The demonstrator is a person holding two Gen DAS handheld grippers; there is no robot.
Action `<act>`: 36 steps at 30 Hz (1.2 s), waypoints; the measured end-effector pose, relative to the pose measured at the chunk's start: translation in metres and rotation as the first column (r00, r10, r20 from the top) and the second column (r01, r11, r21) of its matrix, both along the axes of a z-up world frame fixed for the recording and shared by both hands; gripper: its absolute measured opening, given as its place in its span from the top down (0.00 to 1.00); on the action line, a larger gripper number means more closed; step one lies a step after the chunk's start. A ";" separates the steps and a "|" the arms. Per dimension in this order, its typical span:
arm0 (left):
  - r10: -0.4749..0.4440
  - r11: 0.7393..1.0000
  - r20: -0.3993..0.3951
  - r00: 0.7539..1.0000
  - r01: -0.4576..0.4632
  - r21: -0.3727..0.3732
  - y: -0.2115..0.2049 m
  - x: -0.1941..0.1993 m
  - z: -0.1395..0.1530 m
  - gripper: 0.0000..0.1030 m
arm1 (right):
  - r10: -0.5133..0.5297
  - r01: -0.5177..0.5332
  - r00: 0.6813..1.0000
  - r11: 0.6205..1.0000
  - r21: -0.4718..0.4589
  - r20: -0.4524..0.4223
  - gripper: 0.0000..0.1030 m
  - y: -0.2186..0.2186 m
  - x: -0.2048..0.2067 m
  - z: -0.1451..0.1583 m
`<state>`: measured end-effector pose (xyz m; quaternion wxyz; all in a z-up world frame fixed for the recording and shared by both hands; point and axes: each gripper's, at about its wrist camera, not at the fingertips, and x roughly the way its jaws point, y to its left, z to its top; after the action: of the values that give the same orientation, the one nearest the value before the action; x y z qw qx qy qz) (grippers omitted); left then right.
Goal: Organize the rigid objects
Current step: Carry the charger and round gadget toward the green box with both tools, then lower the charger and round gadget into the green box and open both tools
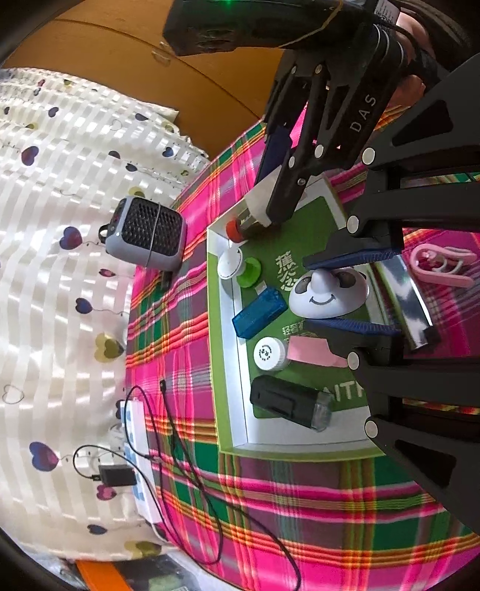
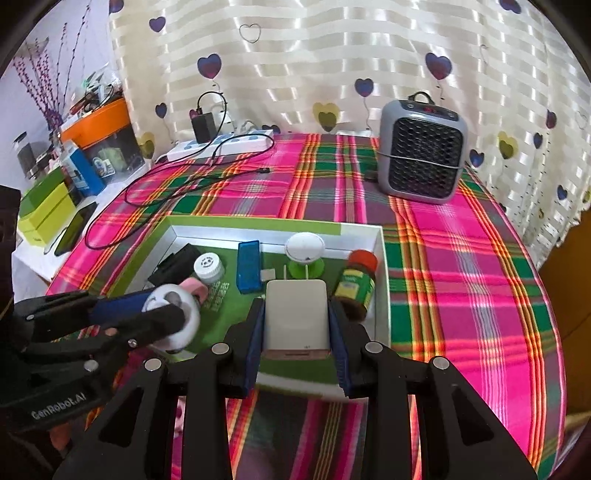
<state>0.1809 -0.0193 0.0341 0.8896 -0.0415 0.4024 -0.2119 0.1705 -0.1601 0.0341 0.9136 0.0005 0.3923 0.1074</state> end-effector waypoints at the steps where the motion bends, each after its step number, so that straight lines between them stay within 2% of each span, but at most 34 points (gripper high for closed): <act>1: -0.003 1.000 -0.003 1.000 0.003 0.003 -0.001 0.002 -0.002 0.76 | 0.003 -0.003 1.000 1.000 0.004 -0.003 0.67 0.000 0.002 -0.001; 13: -0.001 1.000 -0.042 0.999 0.002 0.031 -0.004 0.020 -0.019 0.76 | 0.055 -0.052 0.996 0.998 0.040 -0.068 0.66 0.003 0.027 -0.019; 26: 0.009 0.998 -0.044 0.999 -0.007 0.058 -0.003 0.026 -0.025 0.76 | 0.058 -0.057 0.992 0.998 0.009 -0.110 0.67 0.006 0.041 -0.034; 36: 0.008 0.998 -0.044 0.999 -0.005 0.067 -0.004 0.027 -0.025 0.76 | 0.059 -0.061 0.992 0.998 -0.012 -0.109 0.66 0.009 0.043 -0.037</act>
<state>0.2082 -0.0230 0.0093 0.8820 -0.0177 0.4288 -0.1947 0.2134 -0.1514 -0.0033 0.8871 -0.0126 0.4423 0.1316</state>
